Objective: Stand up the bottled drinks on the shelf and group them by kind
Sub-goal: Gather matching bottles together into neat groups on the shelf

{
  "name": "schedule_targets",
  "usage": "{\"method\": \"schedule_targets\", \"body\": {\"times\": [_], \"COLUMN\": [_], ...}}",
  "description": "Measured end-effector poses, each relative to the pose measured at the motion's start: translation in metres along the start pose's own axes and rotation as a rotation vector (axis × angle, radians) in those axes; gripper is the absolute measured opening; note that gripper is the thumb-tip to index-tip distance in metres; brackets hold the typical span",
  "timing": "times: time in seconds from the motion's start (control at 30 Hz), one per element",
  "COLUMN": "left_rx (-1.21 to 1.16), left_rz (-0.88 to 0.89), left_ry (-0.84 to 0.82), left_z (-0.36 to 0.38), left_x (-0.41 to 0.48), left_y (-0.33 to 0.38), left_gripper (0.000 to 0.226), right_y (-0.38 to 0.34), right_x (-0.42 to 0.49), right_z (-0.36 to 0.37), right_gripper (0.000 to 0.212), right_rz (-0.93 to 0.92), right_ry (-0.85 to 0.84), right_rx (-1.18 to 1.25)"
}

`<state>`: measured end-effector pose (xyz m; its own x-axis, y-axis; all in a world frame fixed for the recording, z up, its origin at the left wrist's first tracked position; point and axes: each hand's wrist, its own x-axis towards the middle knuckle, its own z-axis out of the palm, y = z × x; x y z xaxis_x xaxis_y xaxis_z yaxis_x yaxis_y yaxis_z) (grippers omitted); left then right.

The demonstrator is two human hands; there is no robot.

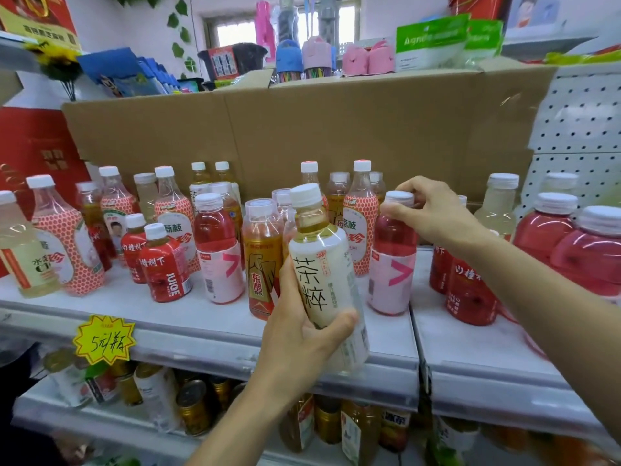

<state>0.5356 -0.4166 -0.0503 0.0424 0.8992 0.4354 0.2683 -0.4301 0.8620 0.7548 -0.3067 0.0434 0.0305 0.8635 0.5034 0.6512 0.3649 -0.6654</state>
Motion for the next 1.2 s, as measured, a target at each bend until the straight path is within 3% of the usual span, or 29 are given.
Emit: {"method": "schedule_targets", "body": {"times": [0.17,0.27,0.33,0.47,0.63,0.9,1.2], "left_rx": [-0.067,-0.087,-0.111,-0.146,-0.178,-0.312,-0.384], "left_rz": [-0.023,-0.034,-0.042,-0.046,-0.051,-0.022,-0.023], "left_ry": [0.039,0.064,0.085,0.097,0.079,-0.062,-0.182], "left_z": [-0.007,-0.012,-0.013,-0.012,-0.004,0.034,0.080], "left_x": [-0.007,-0.013,-0.017,-0.024,-0.033,-0.027,-0.004], "left_y": [-0.003,-0.005,-0.004,-0.001,0.004,0.017,0.030], "left_gripper": [0.089,0.091,0.090,0.088,0.085,0.078,0.063], "right_y": [-0.010,-0.006,-0.002,0.003,0.001,-0.007,0.022], "right_x": [-0.035,-0.051,-0.061,-0.077,-0.097,-0.145,-0.180], "right_z": [0.005,0.013,0.020,0.027,0.022,-0.032,-0.114], "right_gripper": [0.030,0.030,0.042,0.063,0.054,0.050,0.041], "right_rz": [-0.001,0.049,0.080,0.073,-0.018,-0.066,0.051], "right_ry": [0.049,-0.004,-0.050,0.007,0.053,0.331,0.645], "right_rx": [0.147,0.315,0.405,0.405,0.434,0.401,0.256]}}
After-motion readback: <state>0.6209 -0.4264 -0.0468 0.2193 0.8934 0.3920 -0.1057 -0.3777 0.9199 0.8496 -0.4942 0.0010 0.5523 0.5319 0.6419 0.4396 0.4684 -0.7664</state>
